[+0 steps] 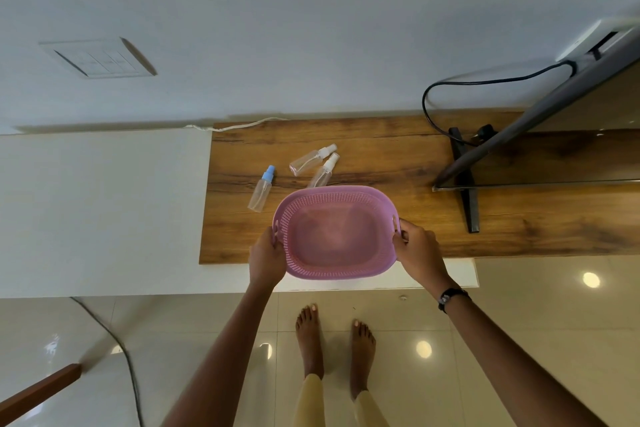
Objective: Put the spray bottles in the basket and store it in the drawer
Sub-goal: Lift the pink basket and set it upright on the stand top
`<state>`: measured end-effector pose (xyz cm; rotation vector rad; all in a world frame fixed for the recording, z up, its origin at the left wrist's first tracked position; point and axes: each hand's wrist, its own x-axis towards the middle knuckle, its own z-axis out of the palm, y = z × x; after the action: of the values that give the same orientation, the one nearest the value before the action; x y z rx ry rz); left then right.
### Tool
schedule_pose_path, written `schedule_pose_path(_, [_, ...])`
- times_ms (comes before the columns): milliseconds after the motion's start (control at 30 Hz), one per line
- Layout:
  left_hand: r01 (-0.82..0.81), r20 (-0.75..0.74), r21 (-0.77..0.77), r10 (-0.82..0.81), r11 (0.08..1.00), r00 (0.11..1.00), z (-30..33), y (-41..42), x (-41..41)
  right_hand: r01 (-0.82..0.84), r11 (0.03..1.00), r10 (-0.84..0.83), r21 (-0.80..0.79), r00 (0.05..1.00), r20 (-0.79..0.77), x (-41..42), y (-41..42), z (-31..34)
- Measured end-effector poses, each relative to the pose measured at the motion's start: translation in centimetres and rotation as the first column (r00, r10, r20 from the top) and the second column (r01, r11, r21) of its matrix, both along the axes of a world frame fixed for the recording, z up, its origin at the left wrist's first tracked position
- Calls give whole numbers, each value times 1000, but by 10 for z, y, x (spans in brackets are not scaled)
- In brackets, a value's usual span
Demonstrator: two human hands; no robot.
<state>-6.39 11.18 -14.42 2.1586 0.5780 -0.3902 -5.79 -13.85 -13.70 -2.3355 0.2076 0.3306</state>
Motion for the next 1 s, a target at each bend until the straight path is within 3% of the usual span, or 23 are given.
schedule_pose_path(433, [43,21,26,-44,999,999,5,1,3,22,1000,-22,-3,1000,-4,-3,1,-10])
schedule_pose_path(667, [31,-37,-52,-33,998,999,9,8,10,77,994,-76,-80,997,19,5,-1,-7])
schedule_pose_path(867, [-144,176,47,133,988,975,22,12,33,183,979,-165,-90,971,173,40,12,7])
schedule_pose_path(1000, [-114,220,-41,120,993,968,32,14,58,152,988,-151,7,966,209,80,38,21])
